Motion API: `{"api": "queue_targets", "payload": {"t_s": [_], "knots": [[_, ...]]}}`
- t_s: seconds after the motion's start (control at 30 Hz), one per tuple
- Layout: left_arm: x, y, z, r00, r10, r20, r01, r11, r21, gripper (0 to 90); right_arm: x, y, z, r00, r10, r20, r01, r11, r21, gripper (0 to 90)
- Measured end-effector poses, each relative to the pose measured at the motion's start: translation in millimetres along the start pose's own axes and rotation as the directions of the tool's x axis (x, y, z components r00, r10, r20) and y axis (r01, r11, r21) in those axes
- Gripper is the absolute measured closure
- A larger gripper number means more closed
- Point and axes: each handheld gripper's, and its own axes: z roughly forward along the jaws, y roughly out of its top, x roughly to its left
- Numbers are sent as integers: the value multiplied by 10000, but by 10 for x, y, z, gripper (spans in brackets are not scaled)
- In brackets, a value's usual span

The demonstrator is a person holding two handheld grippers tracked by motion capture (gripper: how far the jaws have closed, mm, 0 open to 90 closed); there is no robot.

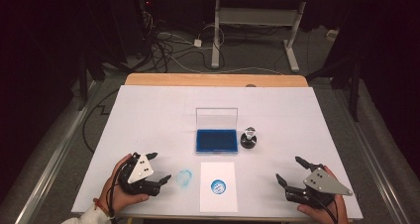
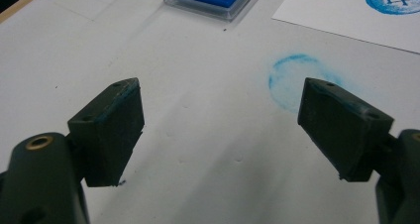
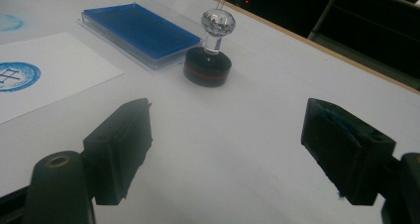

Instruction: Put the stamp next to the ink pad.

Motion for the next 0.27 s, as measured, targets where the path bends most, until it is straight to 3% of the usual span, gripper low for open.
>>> {"api": "queue_targets", "payload": {"t_s": [0.27], "knots": [[16,3,14,10000,-95,5,95,10000,20,176,3,-5,28,10000,-28,-26,29,10000,83,203]]}}
